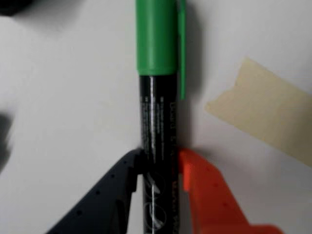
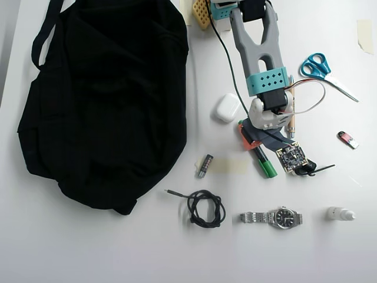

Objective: Put the whiteboard marker into the black bag

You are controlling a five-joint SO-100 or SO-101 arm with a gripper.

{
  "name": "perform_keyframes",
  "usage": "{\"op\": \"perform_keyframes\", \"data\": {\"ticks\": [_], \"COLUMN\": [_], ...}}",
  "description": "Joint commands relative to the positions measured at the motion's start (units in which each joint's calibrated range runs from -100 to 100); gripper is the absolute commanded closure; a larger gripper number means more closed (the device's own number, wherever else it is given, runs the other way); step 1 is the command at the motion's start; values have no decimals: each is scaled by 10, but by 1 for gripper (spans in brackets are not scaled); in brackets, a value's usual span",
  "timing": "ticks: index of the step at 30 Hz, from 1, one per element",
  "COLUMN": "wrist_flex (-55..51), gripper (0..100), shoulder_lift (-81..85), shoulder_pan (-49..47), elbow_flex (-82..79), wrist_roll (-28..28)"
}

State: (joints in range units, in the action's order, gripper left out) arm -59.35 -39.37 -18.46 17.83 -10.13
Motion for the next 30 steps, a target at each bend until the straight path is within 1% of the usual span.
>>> {"op": "perform_keyframes", "data": {"ticks": [1,3,4,7,10,12,15,19,24,26,30], "wrist_flex": [-9,-34,-65,-198,-344,-404,-403,-400,-391,-390,-390], "gripper": [98,98,98,98,98,98,98,98,98,98,98], "shoulder_lift": [12,20,32,77,116,129,149,144,141,141,141], "shoulder_pan": [1,10,16,36,68,87,112,150,232,272,345], "elbow_flex": [12,28,51,148,262,319,333,333,332,331,331], "wrist_roll": [1,-5,-8,-30,-29,-28,-26,11,50,56,51]}}
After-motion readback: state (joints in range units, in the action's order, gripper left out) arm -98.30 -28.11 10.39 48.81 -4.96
